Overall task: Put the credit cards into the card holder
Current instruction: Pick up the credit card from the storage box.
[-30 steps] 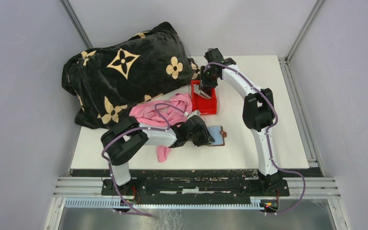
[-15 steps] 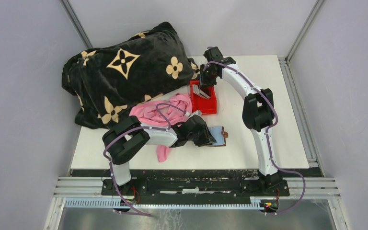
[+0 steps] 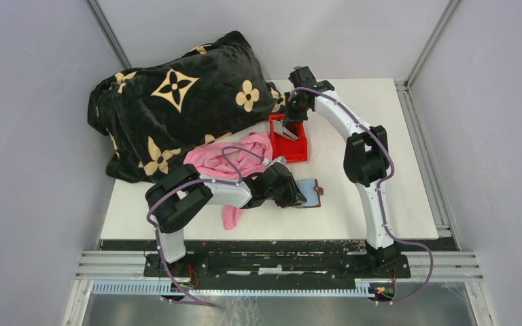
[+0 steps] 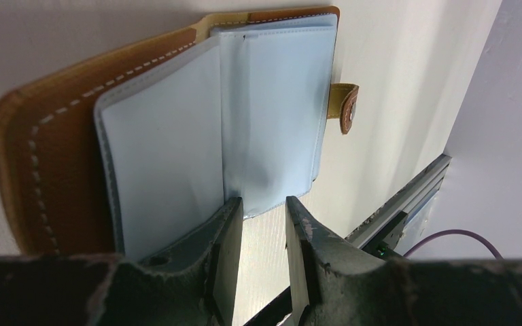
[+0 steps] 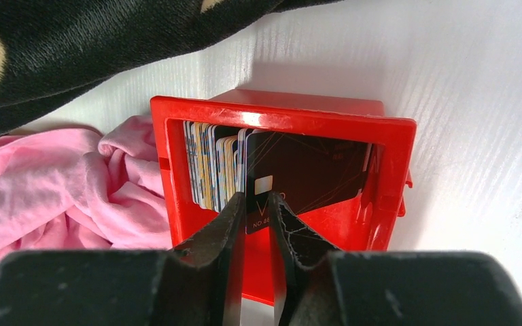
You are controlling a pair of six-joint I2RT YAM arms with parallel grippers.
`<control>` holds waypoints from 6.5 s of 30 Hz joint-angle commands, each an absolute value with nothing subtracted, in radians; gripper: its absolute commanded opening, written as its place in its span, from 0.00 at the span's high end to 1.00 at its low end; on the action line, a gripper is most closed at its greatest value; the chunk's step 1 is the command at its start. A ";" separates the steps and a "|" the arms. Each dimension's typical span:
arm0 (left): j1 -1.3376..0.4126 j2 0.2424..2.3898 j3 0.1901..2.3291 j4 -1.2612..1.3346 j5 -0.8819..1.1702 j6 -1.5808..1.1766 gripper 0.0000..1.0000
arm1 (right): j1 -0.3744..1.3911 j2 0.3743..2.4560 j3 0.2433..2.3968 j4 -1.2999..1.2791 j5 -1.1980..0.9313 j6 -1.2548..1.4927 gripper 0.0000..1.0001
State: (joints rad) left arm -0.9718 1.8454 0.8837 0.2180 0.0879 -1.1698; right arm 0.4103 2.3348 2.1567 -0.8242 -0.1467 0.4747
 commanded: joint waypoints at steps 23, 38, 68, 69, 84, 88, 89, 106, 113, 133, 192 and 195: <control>-0.982 1.875 0.808 0.123 0.081 -1.190 0.61 | 0.417 2.205 2.098 -0.810 -0.104 0.448 0.82; -0.982 1.891 0.819 0.124 0.089 -1.191 0.61 | 0.406 2.203 2.103 -0.818 -0.113 0.447 0.80; -0.982 1.751 0.811 0.052 -0.006 -1.171 0.56 | 0.404 2.093 2.028 -0.874 0.054 0.371 0.99; -0.983 1.743 0.812 0.049 -0.010 -1.169 0.56 | 0.405 2.088 2.025 -0.871 0.050 0.368 0.99; -0.982 1.666 0.823 0.099 -0.027 -1.155 0.49 | 0.427 1.965 1.964 -0.847 0.027 0.355 0.99; -0.980 1.645 0.822 0.098 -0.033 -1.154 0.48 | 0.434 1.914 1.905 -0.834 0.024 0.355 0.99; -0.981 1.638 0.823 0.098 -0.035 -1.154 0.48 | 0.436 1.899 1.880 -0.828 0.017 0.357 0.99; -0.953 1.581 0.797 0.022 -0.078 -1.145 0.47 | 0.519 1.629 1.557 -0.795 -0.006 0.354 0.99; -0.909 1.540 0.736 0.048 -0.069 -1.151 0.46 | 0.553 1.514 1.438 -0.790 -0.047 0.379 0.99; -0.815 1.553 0.650 0.265 0.076 -1.130 0.46 | 0.555 1.368 1.093 -0.623 -0.283 0.528 0.99; -0.515 1.694 0.510 0.853 0.663 -1.097 0.46 | 0.388 1.358 0.844 -0.315 -0.686 0.744 0.99; -0.511 1.701 0.520 0.855 0.678 -1.094 0.46 | 0.385 1.365 0.833 -0.290 -0.711 0.763 0.99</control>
